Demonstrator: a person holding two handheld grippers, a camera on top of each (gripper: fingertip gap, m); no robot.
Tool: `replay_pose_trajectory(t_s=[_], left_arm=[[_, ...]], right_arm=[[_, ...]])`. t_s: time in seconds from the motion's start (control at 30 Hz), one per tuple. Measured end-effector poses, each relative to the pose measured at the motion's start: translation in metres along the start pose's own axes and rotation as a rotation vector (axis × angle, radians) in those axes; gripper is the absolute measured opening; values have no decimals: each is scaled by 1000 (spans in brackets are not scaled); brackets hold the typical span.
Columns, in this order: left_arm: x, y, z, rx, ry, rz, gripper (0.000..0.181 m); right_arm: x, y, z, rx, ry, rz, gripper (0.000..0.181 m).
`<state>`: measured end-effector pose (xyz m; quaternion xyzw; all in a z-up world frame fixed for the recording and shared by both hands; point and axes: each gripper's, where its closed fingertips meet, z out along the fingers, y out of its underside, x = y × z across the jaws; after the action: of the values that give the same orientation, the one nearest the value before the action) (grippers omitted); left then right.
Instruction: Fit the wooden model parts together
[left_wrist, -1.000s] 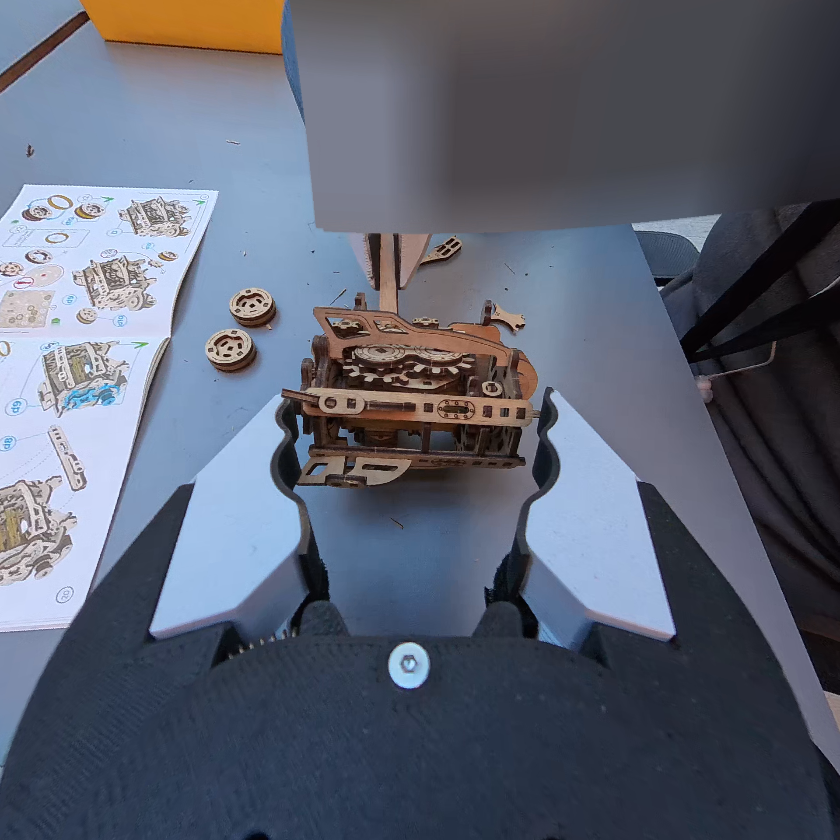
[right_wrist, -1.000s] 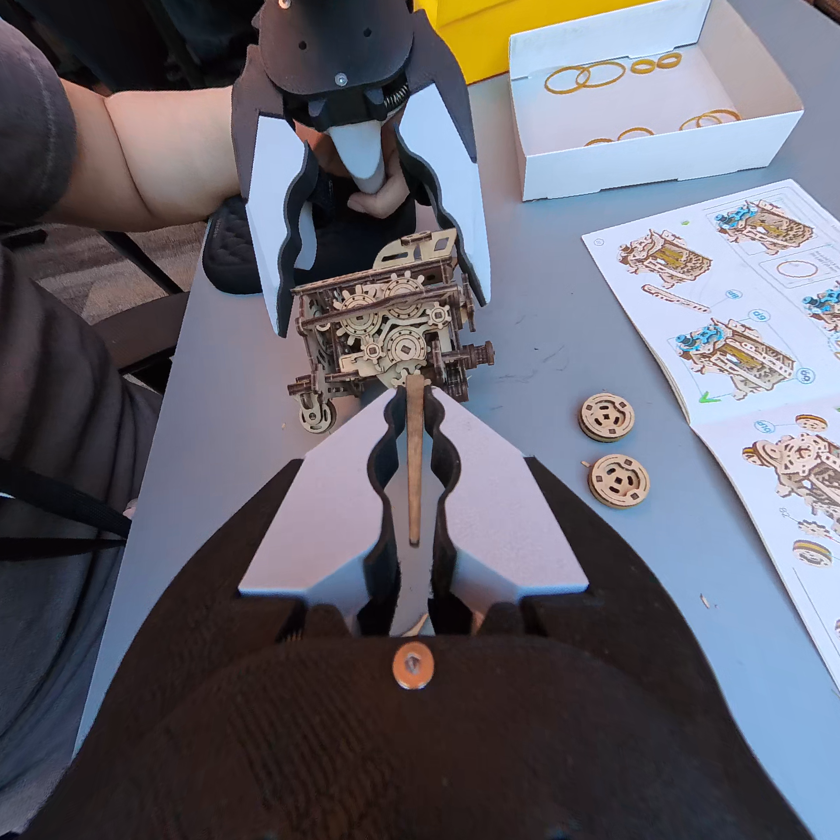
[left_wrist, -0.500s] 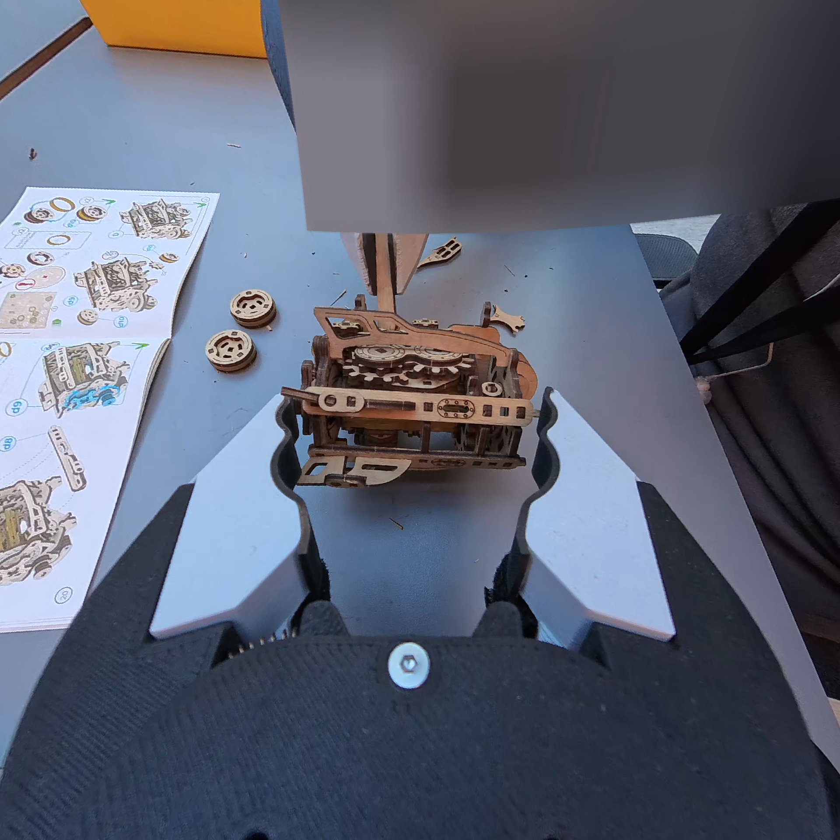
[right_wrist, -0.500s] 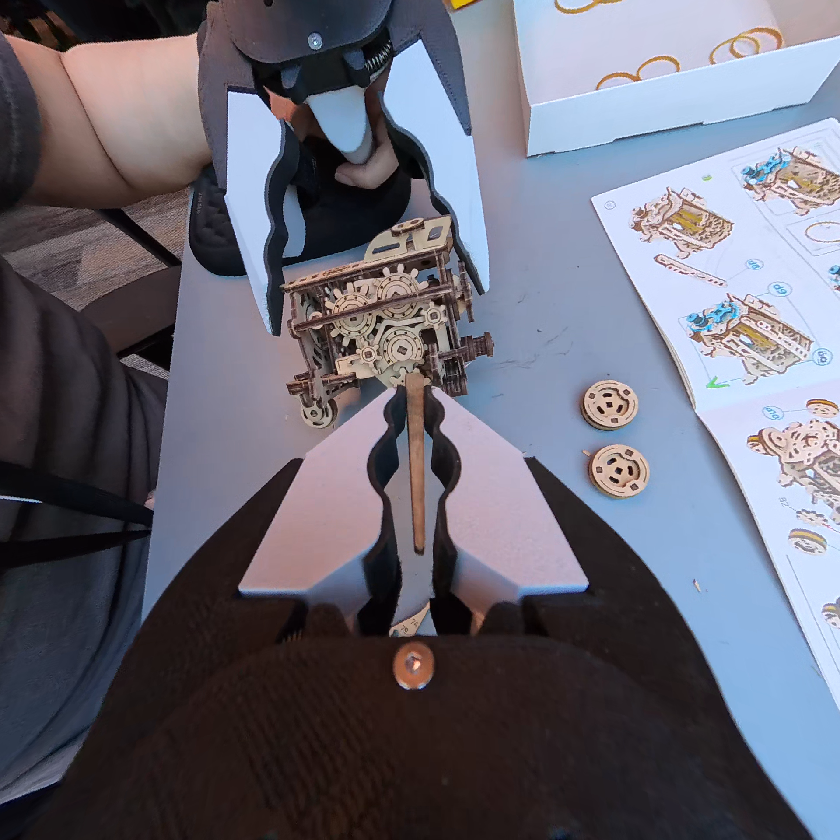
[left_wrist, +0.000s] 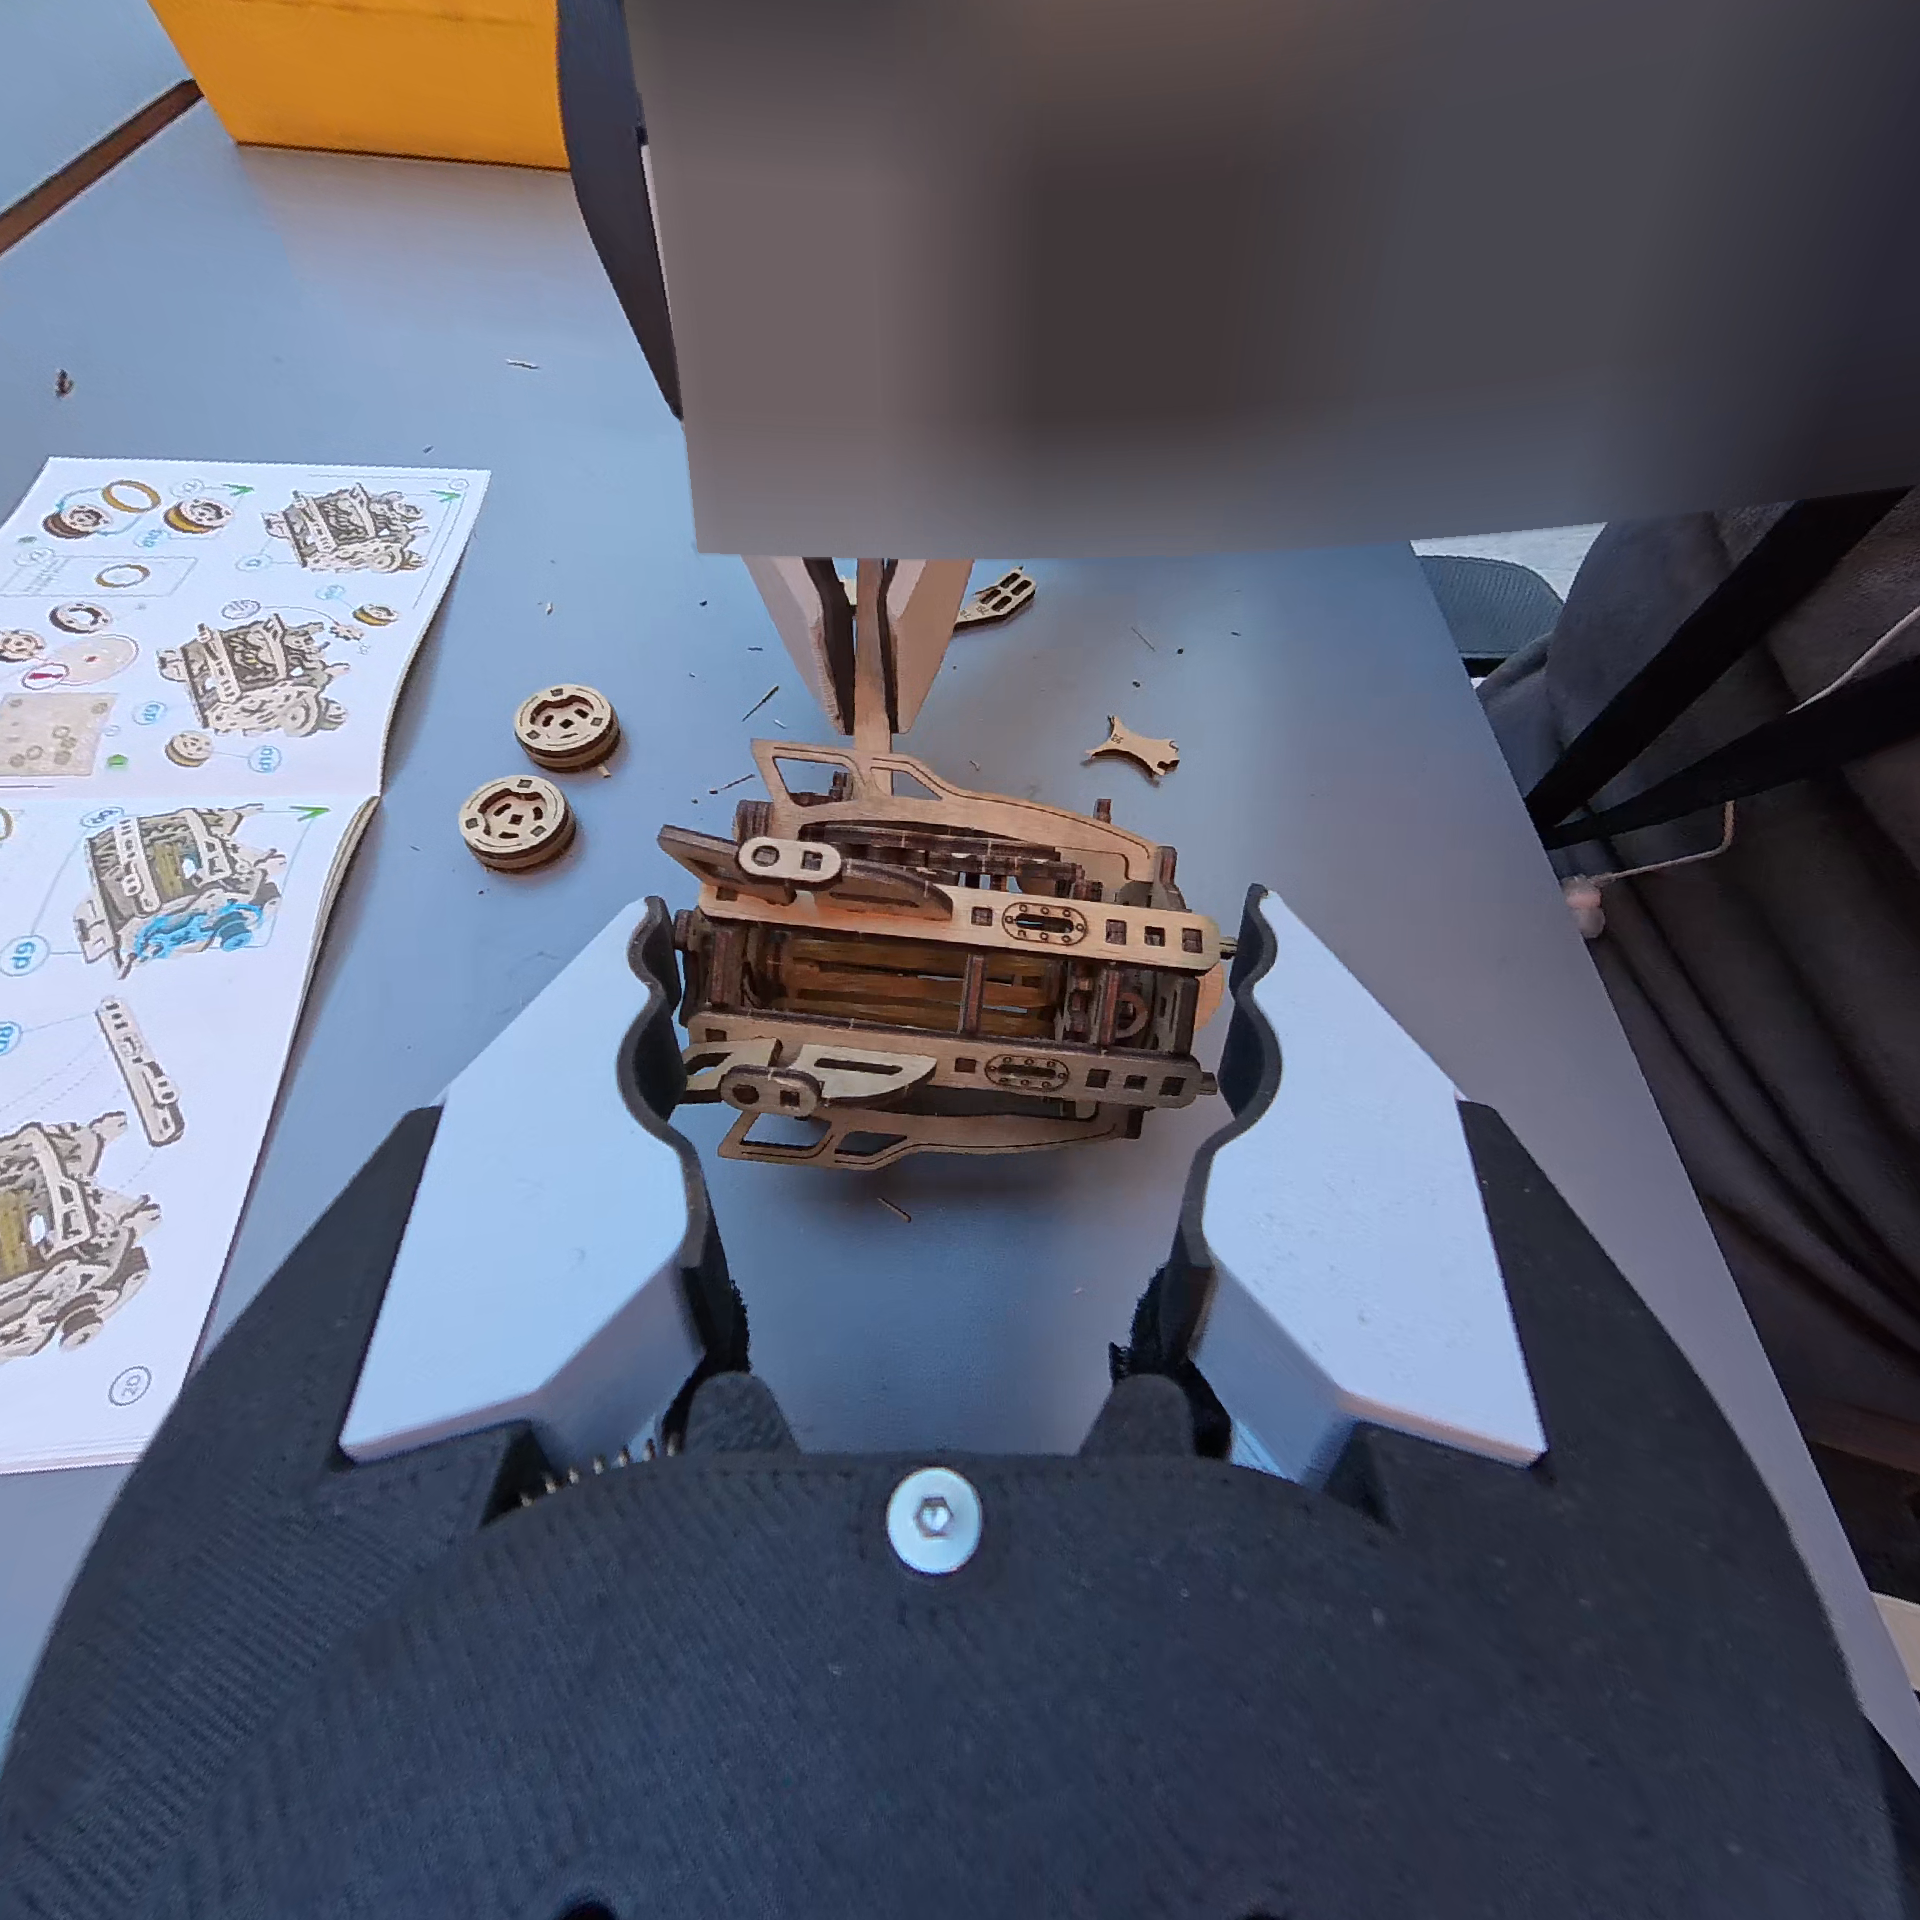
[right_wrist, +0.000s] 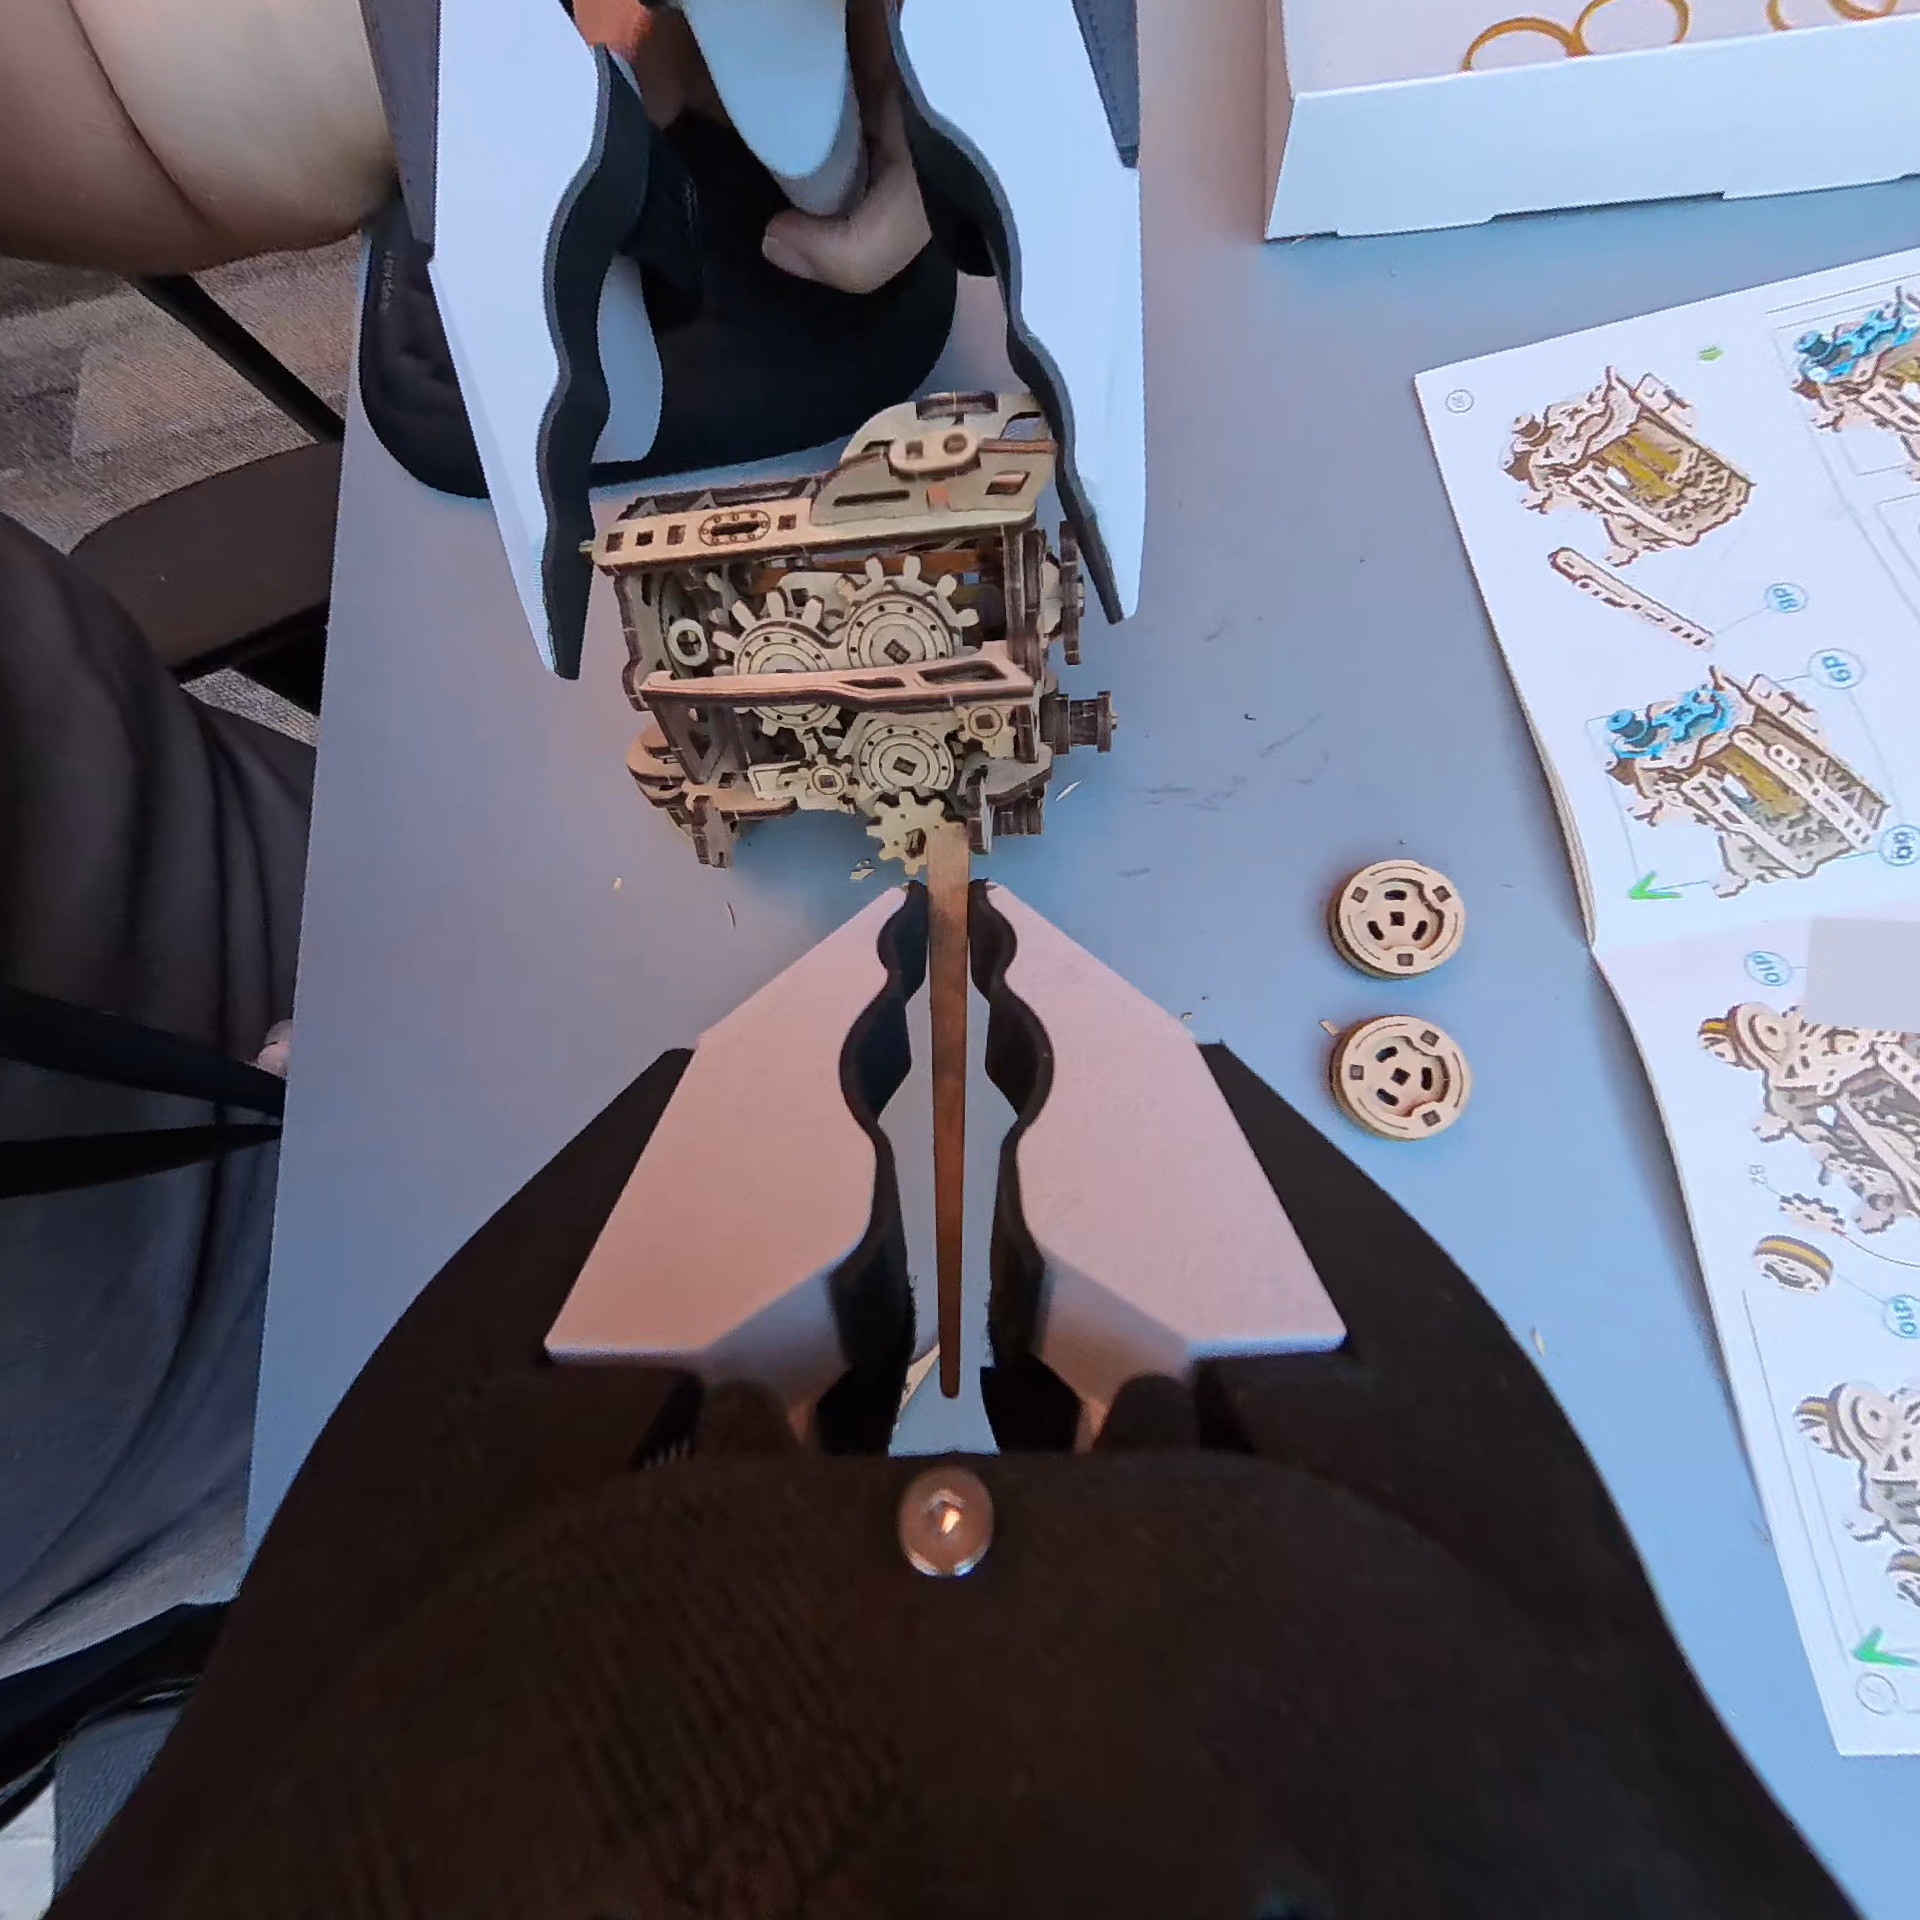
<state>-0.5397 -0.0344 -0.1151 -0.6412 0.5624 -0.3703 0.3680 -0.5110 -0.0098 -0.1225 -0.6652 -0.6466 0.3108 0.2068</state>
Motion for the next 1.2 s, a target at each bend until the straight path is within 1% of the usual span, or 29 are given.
replay_pose_trajectory(t_s=[0.03, 0.3, 0.8, 0.93, 1.0, 1.07, 1.13, 1.2], left_arm=[[0, 0, 0, 0, 0, 1, 106], [0, 0, -1, -1, 1, 0, 106], [0, 1, 0, 2, 14, -13, 106], [-2, 0, -1, 7, 16, -41, 107], [-5, -5, -4, 33, 10, -92, 106], [-10, -16, -12, 83, -10, -178, 108], [-21, -26, -26, 121, -84, -327, 109], [-22, -31, -41, 144, -154, -518, 109]], right_arm=[[0, 1, 0, 12, 0, 5, 6], [-3, 1, 8, 52, 2, 21, 6], [-3, -3, 11, 44, 2, 15, 6], [-2, -2, 12, 50, 5, 18, 6], [-2, -1, 13, 42, 13, 13, 6], [-1, -1, 13, 47, 23, 7, 6], [-1, -1, 12, 54, 27, 11, 6], [0, -1, 10, 64, 33, 11, 6]])
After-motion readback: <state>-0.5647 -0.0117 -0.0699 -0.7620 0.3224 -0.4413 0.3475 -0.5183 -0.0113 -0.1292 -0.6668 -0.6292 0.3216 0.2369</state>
